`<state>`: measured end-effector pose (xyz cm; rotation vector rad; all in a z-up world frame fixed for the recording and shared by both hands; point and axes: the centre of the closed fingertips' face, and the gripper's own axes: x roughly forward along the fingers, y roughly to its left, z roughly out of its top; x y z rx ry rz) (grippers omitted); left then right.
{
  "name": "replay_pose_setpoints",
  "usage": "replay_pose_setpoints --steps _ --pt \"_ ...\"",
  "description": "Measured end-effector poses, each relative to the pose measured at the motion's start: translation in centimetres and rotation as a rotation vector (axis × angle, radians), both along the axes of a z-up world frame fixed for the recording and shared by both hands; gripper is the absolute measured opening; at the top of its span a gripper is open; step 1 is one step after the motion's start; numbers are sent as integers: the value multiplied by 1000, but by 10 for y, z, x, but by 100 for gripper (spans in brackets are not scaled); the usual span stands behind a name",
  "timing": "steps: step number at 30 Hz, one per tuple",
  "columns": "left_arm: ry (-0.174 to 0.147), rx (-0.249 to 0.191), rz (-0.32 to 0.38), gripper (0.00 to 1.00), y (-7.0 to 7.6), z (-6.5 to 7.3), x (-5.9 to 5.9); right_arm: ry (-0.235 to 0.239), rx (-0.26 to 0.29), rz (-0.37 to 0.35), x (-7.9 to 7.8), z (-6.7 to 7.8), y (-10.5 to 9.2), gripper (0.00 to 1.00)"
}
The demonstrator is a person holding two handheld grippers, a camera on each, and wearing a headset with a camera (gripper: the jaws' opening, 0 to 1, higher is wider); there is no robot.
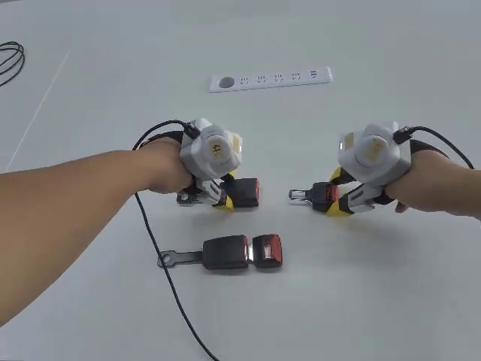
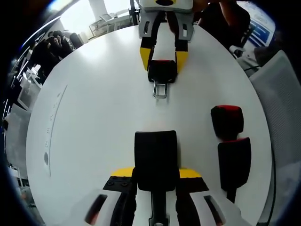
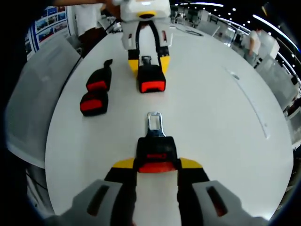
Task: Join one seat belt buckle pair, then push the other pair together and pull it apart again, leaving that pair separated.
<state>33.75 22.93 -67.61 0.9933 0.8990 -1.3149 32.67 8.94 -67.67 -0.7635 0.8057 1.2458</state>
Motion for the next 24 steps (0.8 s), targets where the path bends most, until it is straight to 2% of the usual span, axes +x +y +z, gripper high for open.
replay_pose_setpoints --steps 5,11,18,24 --pt "1 13 -12 32 -1 0 -1 -7 14 28 4 0 24 32" --pt "1 15 -10 32 0 0 -1 -15 26 48 8 0 43 31" --pt "-1 21 1 32 1 -1 1 -30 38 56 7 1 45 32" --pt "12 19 -1 32 2 -3 4 -51 36 65 10 1 45 32"
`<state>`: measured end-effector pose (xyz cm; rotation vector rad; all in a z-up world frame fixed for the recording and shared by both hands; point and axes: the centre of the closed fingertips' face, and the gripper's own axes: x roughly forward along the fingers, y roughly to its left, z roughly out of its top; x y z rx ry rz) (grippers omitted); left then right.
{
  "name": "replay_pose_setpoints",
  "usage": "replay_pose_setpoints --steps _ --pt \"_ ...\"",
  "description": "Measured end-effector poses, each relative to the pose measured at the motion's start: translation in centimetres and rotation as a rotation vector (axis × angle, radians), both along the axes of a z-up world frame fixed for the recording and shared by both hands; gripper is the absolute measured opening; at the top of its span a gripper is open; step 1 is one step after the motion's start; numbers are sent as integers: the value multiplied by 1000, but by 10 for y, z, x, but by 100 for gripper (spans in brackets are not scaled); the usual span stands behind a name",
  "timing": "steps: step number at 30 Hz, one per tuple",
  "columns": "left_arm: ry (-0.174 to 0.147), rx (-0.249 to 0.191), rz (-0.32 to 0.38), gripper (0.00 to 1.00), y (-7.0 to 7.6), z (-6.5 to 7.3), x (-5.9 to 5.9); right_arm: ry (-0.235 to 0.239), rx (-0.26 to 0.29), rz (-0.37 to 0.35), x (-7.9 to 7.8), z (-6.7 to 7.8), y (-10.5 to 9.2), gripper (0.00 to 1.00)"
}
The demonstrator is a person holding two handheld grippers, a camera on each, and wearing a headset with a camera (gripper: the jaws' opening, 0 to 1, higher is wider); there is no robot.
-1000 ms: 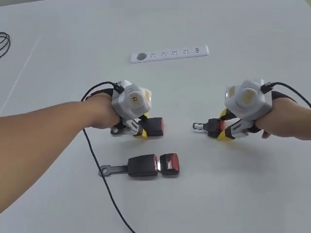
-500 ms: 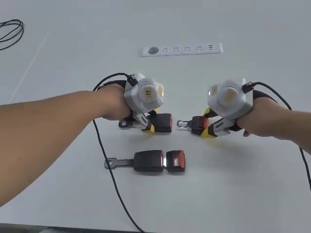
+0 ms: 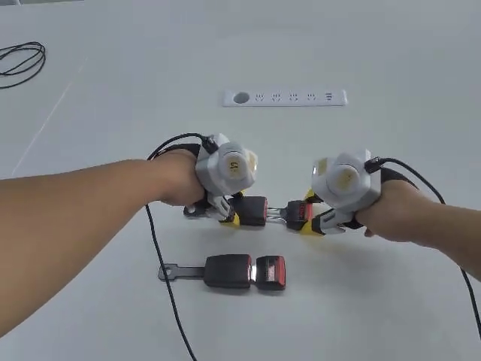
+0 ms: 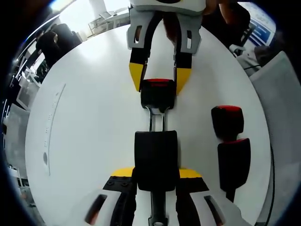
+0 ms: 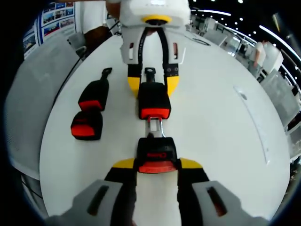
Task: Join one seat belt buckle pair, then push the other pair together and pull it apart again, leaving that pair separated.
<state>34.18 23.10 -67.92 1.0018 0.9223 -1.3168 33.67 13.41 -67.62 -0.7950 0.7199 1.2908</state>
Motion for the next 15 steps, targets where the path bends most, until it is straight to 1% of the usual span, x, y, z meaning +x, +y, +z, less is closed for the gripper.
replay_pose_setpoints --steps 3,9,10,14,15 --pt "1 0 2 32 1 0 0 5 12 -7 2 -1 -1 32" --pt "10 -8 9 32 2 -3 2 2 16 -2 1 -2 0 32" --pt "10 -9 9 32 2 -3 2 5 23 -5 2 -2 0 32" --pt "9 -20 18 32 2 -4 2 24 71 -57 2 -5 -3 32" --pt "10 -23 19 32 2 -4 3 22 78 -59 2 -5 -2 32"
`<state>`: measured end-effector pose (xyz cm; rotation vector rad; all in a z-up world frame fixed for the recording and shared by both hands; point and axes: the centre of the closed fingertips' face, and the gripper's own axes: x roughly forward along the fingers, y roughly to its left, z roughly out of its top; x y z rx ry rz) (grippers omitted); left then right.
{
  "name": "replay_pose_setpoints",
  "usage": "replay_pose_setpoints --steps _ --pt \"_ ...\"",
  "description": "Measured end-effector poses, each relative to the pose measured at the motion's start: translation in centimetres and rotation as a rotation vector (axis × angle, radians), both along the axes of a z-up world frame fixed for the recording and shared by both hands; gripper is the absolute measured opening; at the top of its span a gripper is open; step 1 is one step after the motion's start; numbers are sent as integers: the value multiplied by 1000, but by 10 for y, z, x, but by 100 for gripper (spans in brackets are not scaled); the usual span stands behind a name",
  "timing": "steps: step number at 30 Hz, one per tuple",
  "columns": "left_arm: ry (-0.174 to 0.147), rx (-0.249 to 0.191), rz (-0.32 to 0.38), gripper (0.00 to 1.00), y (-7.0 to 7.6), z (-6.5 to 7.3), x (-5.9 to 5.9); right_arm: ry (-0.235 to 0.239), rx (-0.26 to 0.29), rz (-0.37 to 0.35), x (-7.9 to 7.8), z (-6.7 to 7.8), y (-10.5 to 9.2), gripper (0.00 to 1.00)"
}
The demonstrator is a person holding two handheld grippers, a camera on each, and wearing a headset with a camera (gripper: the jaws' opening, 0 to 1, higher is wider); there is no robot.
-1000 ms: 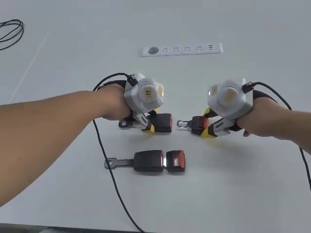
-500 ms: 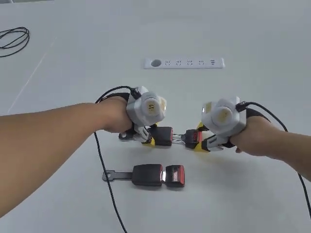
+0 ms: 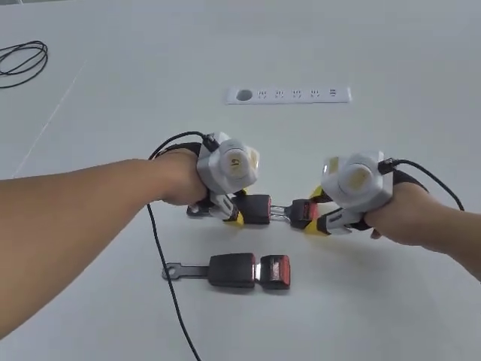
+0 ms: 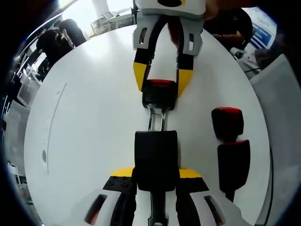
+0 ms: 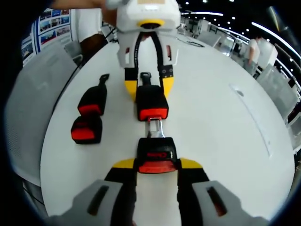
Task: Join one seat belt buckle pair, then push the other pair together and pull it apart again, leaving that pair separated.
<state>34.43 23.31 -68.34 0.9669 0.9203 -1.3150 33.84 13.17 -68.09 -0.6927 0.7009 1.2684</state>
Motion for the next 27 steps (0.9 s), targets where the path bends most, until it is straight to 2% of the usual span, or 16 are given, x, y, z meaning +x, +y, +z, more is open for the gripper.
replay_pose_setpoints --steps 3,10,17,24,27 --pt "3 -8 2 32 -1 0 0 -5 -3 3 0 0 2 32" --pt "9 8 -10 32 -1 -1 0 -16 -12 23 0 0 3 32" --pt "1 4 -11 32 -1 0 -1 -53 -50 71 4 2 6 32" --pt "-3 5 -19 32 -2 0 -1 -33 -25 73 1 2 17 31" --pt "-6 5 -14 32 -2 0 -1 -22 -30 73 2 1 16 31"
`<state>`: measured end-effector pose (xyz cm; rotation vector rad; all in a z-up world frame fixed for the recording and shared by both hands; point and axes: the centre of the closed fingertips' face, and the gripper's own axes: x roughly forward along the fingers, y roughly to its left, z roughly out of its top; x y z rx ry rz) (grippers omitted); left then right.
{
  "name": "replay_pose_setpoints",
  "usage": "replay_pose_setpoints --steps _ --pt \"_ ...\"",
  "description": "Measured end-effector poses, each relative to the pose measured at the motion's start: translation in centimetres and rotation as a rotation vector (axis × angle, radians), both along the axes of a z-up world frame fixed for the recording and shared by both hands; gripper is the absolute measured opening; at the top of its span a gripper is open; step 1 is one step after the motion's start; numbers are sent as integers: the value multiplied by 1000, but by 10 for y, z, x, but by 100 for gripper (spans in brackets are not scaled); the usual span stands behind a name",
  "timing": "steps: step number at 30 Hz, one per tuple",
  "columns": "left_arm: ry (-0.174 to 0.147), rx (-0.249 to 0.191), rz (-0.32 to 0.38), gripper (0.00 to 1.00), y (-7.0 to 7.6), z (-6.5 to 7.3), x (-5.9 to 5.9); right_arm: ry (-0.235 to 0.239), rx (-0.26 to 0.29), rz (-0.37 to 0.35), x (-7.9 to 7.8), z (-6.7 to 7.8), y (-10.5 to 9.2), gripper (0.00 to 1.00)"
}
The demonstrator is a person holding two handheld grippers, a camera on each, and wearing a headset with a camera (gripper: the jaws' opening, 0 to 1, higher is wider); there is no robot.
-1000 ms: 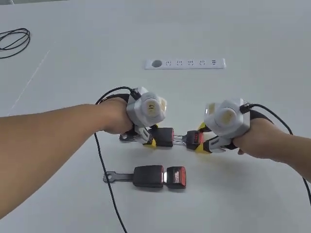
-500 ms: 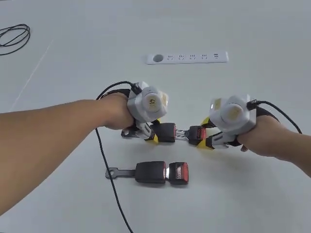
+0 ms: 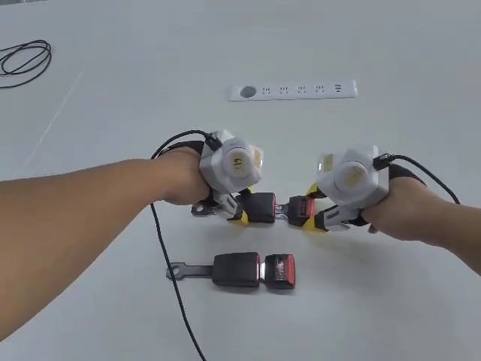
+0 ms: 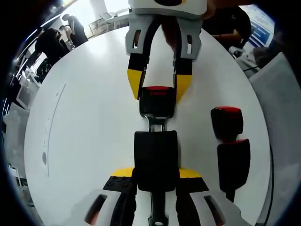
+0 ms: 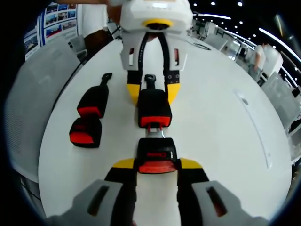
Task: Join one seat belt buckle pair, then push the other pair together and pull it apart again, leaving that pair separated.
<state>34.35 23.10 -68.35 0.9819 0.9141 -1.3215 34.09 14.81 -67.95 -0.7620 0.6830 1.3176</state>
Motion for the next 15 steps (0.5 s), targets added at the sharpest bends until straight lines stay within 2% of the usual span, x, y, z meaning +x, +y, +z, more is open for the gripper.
replay_pose_setpoints --steps 4,15 --pt "-4 0 -5 32 0 0 0 15 11 -6 0 0 0 31" --pt "-7 -40 12 31 0 1 0 22 -6 -7 2 0 7 30"
